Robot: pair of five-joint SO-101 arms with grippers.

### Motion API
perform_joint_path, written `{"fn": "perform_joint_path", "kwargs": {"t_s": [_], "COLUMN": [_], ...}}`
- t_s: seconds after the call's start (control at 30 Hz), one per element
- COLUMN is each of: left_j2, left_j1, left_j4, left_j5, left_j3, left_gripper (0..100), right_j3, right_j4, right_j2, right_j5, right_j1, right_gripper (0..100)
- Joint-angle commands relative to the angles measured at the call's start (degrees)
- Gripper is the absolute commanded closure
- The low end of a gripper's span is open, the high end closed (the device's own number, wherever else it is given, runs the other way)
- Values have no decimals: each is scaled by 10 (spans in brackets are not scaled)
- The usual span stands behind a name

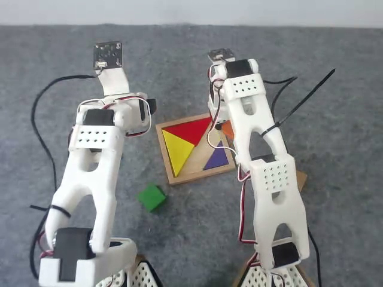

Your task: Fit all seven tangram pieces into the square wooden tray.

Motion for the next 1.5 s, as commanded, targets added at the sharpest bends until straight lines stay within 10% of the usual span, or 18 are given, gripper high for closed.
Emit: {"fn": "perform_joint_path", "kwargs": {"t_s": [0.0, 0.53, 1.03, 1.47], "left_j2": [-2, -1, 0, 0], "left_j1": [4, -7, -29, -42], "left_j4": [-11, -31, -50, -61], "left_j5": [-4, -6, -5, -4], "left_j3": [-12, -7, -7, -6], "left_gripper": [779, 779, 779, 779], "right_j3": [18, 543, 974, 1171], "right_j4": [26, -58, -640, -1028], "right_j2": [-109, -701, -926, -969], "right_j5": [72, 578, 527, 44], "right_j1": [-7, -62, -109, -85], "right_gripper": [975, 980, 980, 979]}}
